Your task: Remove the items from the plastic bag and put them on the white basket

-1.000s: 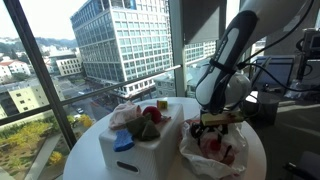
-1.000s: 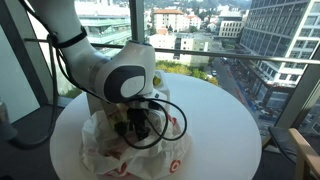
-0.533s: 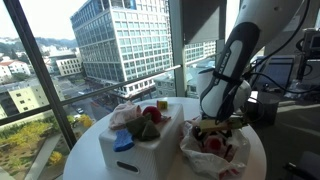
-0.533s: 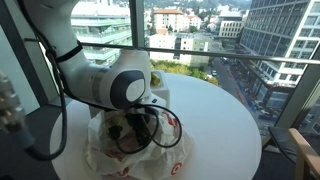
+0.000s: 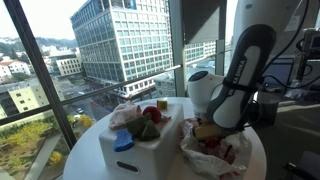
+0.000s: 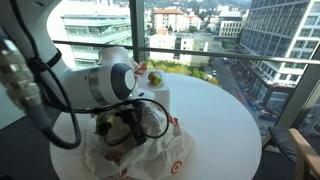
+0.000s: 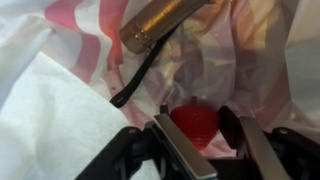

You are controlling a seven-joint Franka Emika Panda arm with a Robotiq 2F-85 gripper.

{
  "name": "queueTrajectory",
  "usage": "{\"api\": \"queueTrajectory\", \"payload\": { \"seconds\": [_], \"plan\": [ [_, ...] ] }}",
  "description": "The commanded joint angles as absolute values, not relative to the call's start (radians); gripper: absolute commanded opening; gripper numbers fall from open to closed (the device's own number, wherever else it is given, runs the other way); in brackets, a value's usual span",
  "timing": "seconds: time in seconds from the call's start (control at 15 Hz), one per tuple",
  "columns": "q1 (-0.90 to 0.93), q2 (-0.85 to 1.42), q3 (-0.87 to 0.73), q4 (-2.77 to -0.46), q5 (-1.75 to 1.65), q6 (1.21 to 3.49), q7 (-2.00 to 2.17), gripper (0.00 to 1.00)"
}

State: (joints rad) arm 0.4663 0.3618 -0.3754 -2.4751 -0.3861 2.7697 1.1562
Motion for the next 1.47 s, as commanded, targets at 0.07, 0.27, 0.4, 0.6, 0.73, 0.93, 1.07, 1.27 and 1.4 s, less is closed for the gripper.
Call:
{"api": "queueTrajectory", "payload": {
  "seconds": [0.07, 0.27, 0.4, 0.6, 0.73, 0.93, 1.07, 1.27, 1.4],
  "plan": [
    [0.418, 0.215, -0.259, -2.536, -0.392, 2.574, 1.158, 0.27],
    [0.315, 0.069, -0.083, -2.571, -0.199, 2.379, 0.967, 0.27],
    [0.294, -0.017, -0.026, -2.553, -0.15, 2.198, 0.982, 0.27],
    [0.269, -0.143, 0.058, -2.516, -0.289, 2.033, 1.133, 0.27],
    [0.254, -0.205, 0.129, -2.48, -0.362, 1.974, 1.177, 0.27],
    [0.24, -0.218, 0.216, -2.386, -0.454, 1.962, 1.17, 0.27],
    [0.225, -0.161, 0.244, -2.298, -0.529, 2.025, 1.135, 0.27],
    [0.196, -0.016, 0.25, -2.148, -0.681, 2.135, 1.081, 0.27],
    [0.193, 0.076, 0.234, -2.049, -0.758, 2.164, 1.035, 0.27]
  ]
}}
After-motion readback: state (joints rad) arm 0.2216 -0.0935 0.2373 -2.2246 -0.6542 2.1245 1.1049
